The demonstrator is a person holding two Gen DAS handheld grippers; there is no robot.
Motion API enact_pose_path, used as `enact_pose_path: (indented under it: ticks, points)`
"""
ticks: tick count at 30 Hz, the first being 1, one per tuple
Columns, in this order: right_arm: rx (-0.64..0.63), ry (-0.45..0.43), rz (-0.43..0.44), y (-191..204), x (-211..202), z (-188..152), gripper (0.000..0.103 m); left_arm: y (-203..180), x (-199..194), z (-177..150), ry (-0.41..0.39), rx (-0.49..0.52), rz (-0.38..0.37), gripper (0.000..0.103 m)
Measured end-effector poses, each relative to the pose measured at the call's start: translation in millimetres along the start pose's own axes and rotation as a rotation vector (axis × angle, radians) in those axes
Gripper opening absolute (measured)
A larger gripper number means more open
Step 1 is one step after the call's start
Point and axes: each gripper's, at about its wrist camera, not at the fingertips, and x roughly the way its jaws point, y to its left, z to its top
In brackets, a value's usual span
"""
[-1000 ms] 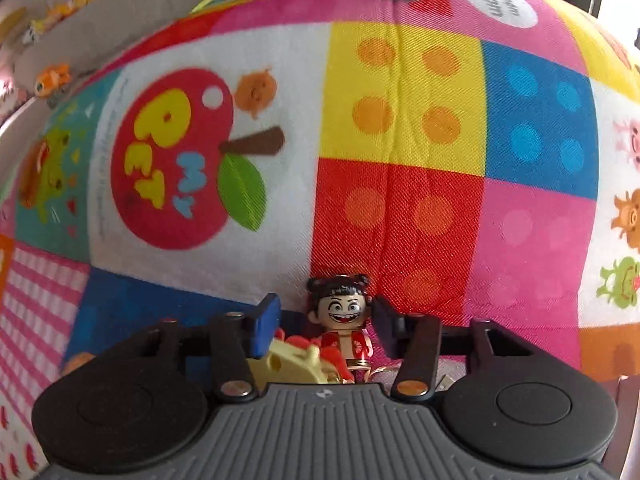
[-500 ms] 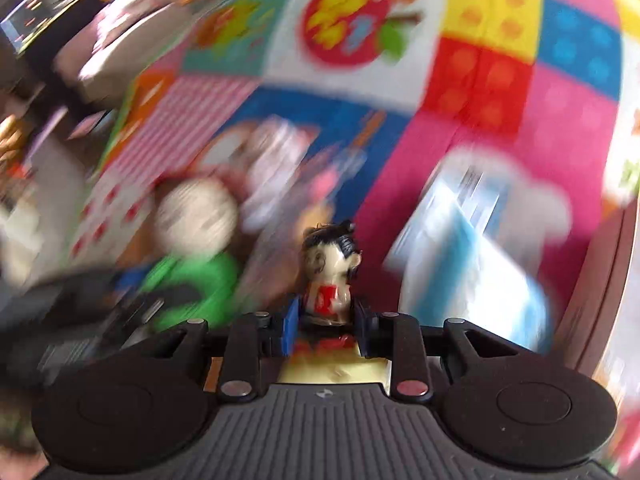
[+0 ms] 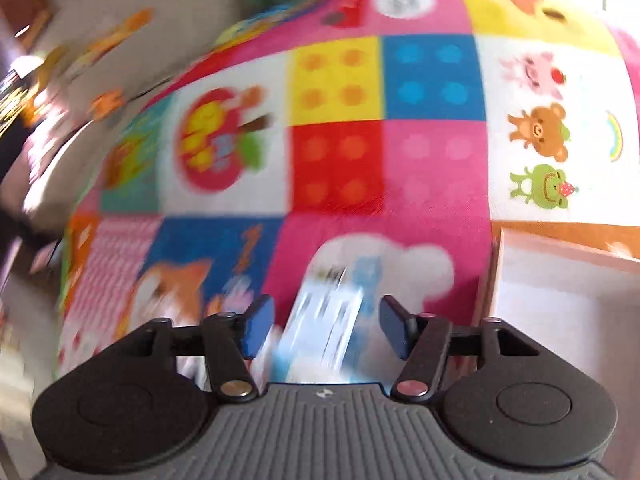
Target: Organize objects
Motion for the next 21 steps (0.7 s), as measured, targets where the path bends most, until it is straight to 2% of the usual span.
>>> enact_pose_path:
  ticks: [3, 5, 7, 11, 16, 17, 19, 21]
  points:
    - [0.043, 0.034, -0.036, 0.0, 39.2, 15.0, 0.044, 3.0, -7.4, -2.2, -0.016, -0.019, 0.029, 0.046]
    - [0.016, 0.072, -0.05, 4.0, 54.3, 19.3, 0.034, 10.6, -13.1, -1.2, -0.032, -0.037, 0.047, 0.046]
    - [-0.038, 0.124, -0.029, 9.9, 58.0, 9.7, 0.028, 20.5, -18.2, 1.6, -0.055, -0.067, 0.072, 0.046]
    - [-0.131, 0.189, 0.054, 18.6, 35.7, -28.7, 0.027, 36.8, -21.7, 8.2, -0.089, -0.115, 0.09, 0.046]
    - [-0.159, 0.251, 0.182, 19.3, -11.8, -99.1, 0.027, 35.6, -16.2, 13.2, -0.088, -0.108, 0.094, 0.046]
    - [-0.185, 0.231, 0.188, 20.7, -26.3, -112.8, 0.027, 33.9, -14.5, 13.8, -0.088, -0.106, 0.097, 0.046]
    - [-0.267, 0.129, 0.173, 22.3, -61.4, -138.1, 0.028, 29.9, -12.3, 13.3, -0.086, -0.1, 0.107, 0.046]
    - [-0.33, -0.007, 0.142, 17.5, -100.6, -160.1, 0.043, 25.5, -11.3, 11.1, -0.086, -0.087, 0.119, 0.046]
